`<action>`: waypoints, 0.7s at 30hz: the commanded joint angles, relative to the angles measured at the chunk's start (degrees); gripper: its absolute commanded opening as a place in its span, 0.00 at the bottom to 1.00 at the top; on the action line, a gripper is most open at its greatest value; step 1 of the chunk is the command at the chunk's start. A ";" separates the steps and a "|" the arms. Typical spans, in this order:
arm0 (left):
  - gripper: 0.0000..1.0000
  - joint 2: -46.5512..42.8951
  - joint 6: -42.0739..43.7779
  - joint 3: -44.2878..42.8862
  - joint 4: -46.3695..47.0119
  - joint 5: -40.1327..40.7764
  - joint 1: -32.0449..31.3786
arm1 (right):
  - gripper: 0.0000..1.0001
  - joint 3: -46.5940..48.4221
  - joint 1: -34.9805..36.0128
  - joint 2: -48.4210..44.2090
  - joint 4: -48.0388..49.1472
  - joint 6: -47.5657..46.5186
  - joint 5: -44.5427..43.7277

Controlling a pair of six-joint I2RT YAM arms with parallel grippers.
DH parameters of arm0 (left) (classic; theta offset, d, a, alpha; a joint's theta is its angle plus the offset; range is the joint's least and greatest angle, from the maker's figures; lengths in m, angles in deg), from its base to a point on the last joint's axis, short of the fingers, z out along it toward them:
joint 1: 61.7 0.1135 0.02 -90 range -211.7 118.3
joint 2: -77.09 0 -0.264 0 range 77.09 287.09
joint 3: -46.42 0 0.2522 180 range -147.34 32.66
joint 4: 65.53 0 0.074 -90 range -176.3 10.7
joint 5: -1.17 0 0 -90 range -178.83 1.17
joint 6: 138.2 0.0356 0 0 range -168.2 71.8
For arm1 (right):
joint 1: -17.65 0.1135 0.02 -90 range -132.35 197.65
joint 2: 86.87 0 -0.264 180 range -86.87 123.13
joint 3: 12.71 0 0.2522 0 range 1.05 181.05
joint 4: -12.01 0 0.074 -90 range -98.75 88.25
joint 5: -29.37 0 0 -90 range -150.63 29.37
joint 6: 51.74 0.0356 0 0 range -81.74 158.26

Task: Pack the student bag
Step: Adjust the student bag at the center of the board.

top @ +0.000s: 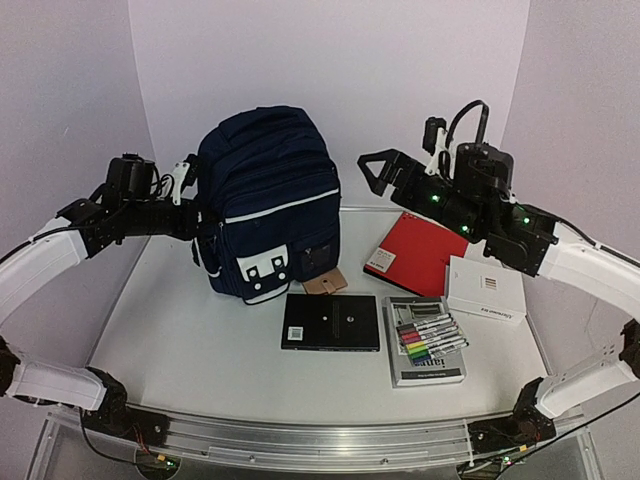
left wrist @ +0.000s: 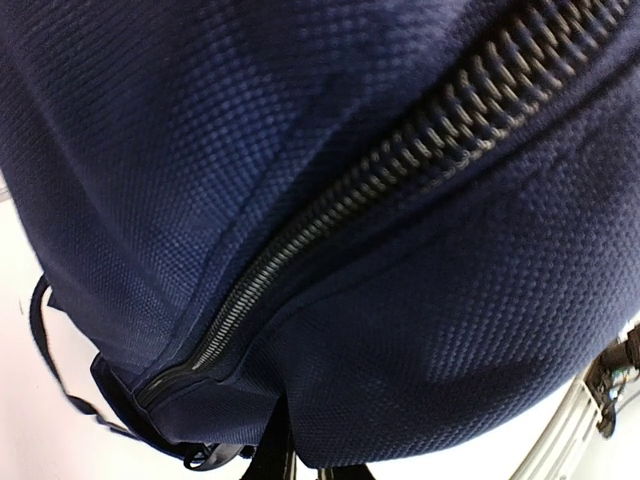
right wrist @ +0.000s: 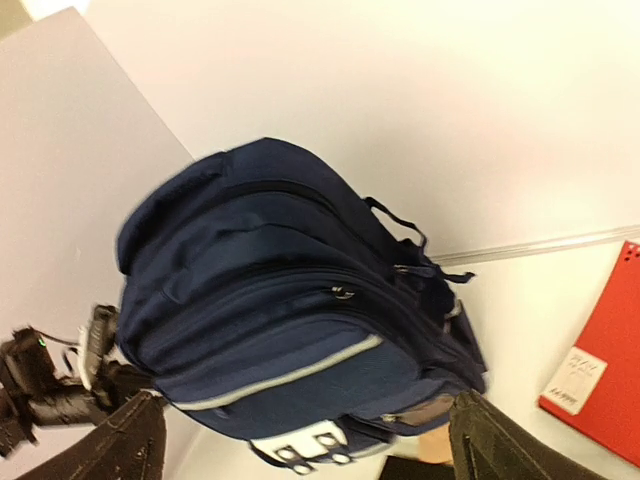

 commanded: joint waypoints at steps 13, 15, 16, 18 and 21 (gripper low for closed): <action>0.00 -2.00 7.59 -5.03 -9.50 -7.68 2.32 | 0.96 -9.37 -12.29 1.10 6.42 -17.98 33.76; 0.00 -1.84 7.59 -5.22 -9.80 -7.85 2.38 | 0.95 -8.85 -12.31 2.63 6.96 -19.32 33.50; 0.00 -1.77 7.59 -5.34 -9.97 -7.95 2.41 | 0.94 -8.37 -12.31 3.46 7.12 -19.91 33.49; 0.00 -1.64 7.59 -5.51 -10.32 -8.02 2.44 | 0.91 -7.19 -12.31 5.42 7.37 -20.98 33.98; 0.00 -1.67 9.13 -5.64 -10.76 -8.02 2.57 | 0.86 -4.91 -12.31 8.80 7.62 -22.41 34.12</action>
